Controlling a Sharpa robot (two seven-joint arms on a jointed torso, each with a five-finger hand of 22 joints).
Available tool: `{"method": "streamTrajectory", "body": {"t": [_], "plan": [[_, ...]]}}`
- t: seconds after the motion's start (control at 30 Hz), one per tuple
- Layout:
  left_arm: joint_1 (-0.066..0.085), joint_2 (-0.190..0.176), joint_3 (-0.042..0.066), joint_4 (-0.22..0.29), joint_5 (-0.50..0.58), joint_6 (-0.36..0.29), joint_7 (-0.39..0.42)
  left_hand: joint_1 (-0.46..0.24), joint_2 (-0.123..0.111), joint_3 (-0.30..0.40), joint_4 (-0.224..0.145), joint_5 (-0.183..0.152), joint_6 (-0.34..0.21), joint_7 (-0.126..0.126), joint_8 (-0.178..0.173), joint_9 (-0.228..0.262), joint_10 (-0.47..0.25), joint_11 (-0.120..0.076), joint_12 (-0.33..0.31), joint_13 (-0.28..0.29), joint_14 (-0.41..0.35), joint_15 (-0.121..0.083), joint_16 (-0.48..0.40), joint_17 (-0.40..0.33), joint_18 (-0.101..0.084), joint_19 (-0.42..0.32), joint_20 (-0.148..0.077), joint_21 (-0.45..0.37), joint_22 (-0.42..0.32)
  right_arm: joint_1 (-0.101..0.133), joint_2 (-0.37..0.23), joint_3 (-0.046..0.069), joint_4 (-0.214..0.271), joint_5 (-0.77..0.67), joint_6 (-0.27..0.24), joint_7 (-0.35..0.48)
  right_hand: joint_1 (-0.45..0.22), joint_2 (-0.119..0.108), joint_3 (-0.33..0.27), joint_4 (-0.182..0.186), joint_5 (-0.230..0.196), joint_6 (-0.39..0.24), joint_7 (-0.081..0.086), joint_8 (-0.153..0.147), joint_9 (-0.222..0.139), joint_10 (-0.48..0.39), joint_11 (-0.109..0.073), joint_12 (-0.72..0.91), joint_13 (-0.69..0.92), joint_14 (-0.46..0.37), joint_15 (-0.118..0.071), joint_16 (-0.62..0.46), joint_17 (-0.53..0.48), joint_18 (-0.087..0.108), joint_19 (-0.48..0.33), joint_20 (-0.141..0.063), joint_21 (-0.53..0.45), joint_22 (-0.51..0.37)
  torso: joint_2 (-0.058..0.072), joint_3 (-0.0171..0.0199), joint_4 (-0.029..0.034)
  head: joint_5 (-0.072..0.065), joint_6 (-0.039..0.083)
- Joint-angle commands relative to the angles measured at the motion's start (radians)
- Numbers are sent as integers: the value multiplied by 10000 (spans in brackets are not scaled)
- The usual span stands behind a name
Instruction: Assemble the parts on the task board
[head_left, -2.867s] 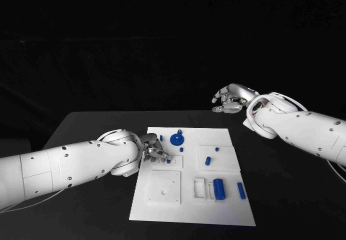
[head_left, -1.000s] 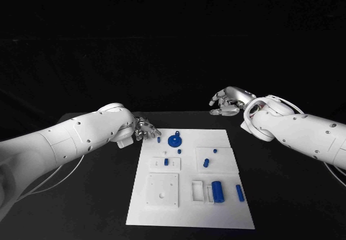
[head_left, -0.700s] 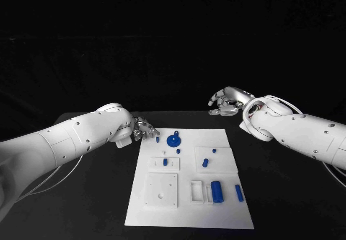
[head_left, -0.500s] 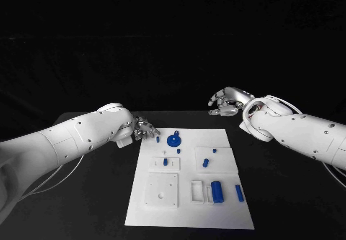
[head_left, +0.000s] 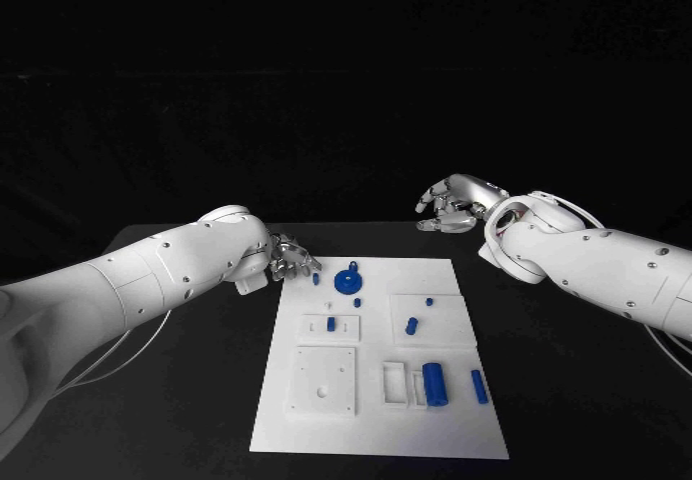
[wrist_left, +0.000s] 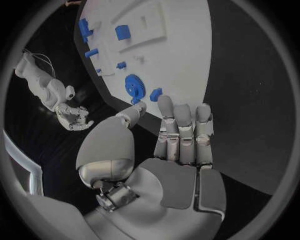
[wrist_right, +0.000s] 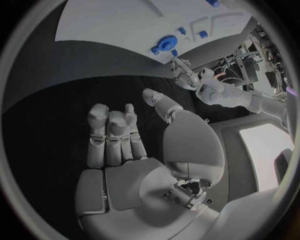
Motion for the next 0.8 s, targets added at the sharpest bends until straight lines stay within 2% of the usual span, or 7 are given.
{"method": "streamTrajectory", "body": {"t": [0.03, 0.5, 0.67, 0.8], "plan": [[-7, 89, 9, -53, 51, 240, 134, -20, 129, -48, -45, -53, 11, 23, 65, -8, -56, -11, 25, 13, -13, -31, 38, -12, -75, -36, -1388, -34, 13, 5, 22, 7, 16, -70, 38, 66, 13, -72, -6, 45, 34, -9, 66, -33, -11, -20, 9, 1, -13, -33, -37, -45, -14, 533, 2, -47, -34, 133, 1, 2, -1, 0, 1], [-84, 173, 3, -313, 51, 416, 127, 16, 241, -126, -185, -49, -4, 25, 80, -20, -70, -9, 31, 25, -25, -30, 56, -36, -75, -43, -1384, -44, 34, 5, 24, 8, 37, -70, 46, 64, 18, -72, -8, 45, 36, -8, 66, -32, -11, -17, 8, 3, -15, -31, -37, -45, -14, 533, 5, -48, -33, 134, 2, 3, -4, -22, -43], [-100, 192, 3, -304, 51, 461, 142, 20, 257, -134, -204, -48, -6, 25, 81, -23, -72, -9, 32, 27, -27, -30, 58, -40, -75, -45, -1384, -47, 37, 5, 28, 8, 45, -70, 42, 63, 19, -72, -9, 46, 36, -8, 66, -32, -11, -16, 8, 4, -16, -31, -37, -44, -13, 533, 6, -48, -33, 134, 3, -2, 16, -36, -54], [-126, 231, 2, -298, 54, 503, 160, 29, 276, -141, -228, -47, -7, 24, 85, -25, -75, -8, 32, 29, -30, -29, 61, -44, -75, -48, -1383, -51, 39, 5, 45, 9, 45, -70, 46, 63, 20, -72, -9, 46, 37, -8, 66, -31, -11, -16, 8, 4, -17, -30, -37, -44, -13, 533, 6, -48, -33, 134, 5, -7, 4, -18, -45]]}}
